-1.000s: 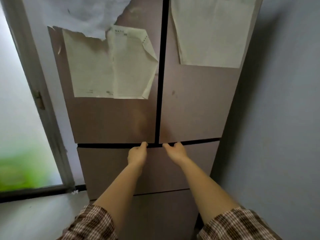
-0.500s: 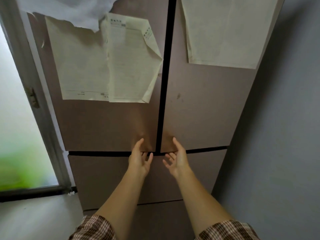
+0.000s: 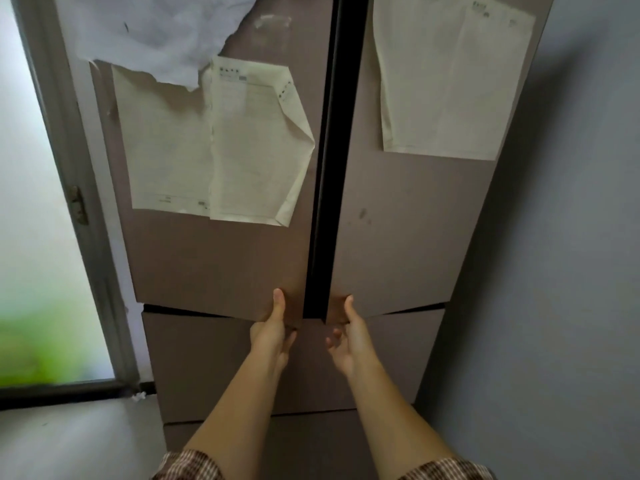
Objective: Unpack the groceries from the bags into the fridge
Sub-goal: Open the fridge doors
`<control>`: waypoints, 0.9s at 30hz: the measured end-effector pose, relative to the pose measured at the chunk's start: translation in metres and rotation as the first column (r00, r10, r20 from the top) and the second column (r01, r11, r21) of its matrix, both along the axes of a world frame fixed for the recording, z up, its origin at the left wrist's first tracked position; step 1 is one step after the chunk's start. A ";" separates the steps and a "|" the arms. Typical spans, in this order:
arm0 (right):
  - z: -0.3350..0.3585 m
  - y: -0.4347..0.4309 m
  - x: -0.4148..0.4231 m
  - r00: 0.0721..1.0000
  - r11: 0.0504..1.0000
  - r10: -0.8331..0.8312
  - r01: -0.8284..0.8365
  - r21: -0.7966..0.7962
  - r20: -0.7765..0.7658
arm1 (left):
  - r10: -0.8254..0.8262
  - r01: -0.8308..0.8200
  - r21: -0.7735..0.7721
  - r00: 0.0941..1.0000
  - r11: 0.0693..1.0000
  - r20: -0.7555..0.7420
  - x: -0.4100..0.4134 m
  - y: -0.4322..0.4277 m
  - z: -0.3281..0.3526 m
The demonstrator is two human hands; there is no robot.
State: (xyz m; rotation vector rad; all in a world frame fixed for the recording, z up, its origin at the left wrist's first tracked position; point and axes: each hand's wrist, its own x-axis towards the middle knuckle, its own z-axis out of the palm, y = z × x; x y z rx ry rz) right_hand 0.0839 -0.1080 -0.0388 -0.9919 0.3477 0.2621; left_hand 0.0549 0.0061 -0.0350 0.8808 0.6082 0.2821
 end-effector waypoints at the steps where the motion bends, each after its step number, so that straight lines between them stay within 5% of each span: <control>1: 0.001 -0.004 -0.007 1.000 1.000 0.001 -0.001 0.017 0.006 | 0.023 -0.023 0.016 1.000 1.000 -0.004 -0.007 -0.002 0.000; 10: 0.016 -0.069 -0.074 0.999 0.999 -0.010 0.008 0.040 0.034 | 0.115 -0.113 0.047 0.993 0.992 -0.035 -0.089 -0.012 0.018; 13: 0.023 -0.087 -0.097 0.996 0.997 -0.074 0.075 -0.019 0.048 | 0.288 -0.270 0.203 0.956 0.941 -0.063 -0.113 -0.023 0.018; 15: 0.027 -0.096 -0.110 0.949 0.927 -0.285 0.308 -0.214 0.131 | 0.449 -0.402 0.509 0.893 0.761 0.033 -0.134 -0.044 0.022; 17: 0.038 -0.102 -0.125 0.813 0.715 -0.405 0.567 -0.409 0.419 | 0.394 -0.500 0.743 0.854 0.445 0.339 -0.154 -0.072 0.026; 18: 0.043 -0.102 -0.133 0.722 0.611 -0.349 0.658 -0.439 0.597 | 0.268 -0.497 0.819 0.863 0.288 0.429 -0.158 -0.083 0.026; 20: 0.053 -0.100 -0.142 0.570 0.454 -0.063 0.748 -0.485 0.819 | 0.038 -0.361 0.932 0.931 -0.035 0.363 -0.151 -0.091 0.027; 22: 0.061 -0.098 -0.143 0.543 0.293 0.290 0.733 -0.614 0.788 | -0.015 -0.173 0.928 0.984 -0.330 0.178 -0.137 -0.083 0.033; 24: 0.065 -0.099 -0.139 0.608 0.087 0.516 0.664 -0.743 0.603 | 0.039 -0.032 0.875 0.998 -0.484 0.058 -0.129 -0.062 0.042; 27: 0.059 -0.107 -0.134 0.719 -0.221 0.563 0.606 -0.765 0.407 | 0.222 0.229 0.859 0.965 -0.459 -0.139 -0.127 -0.020 0.052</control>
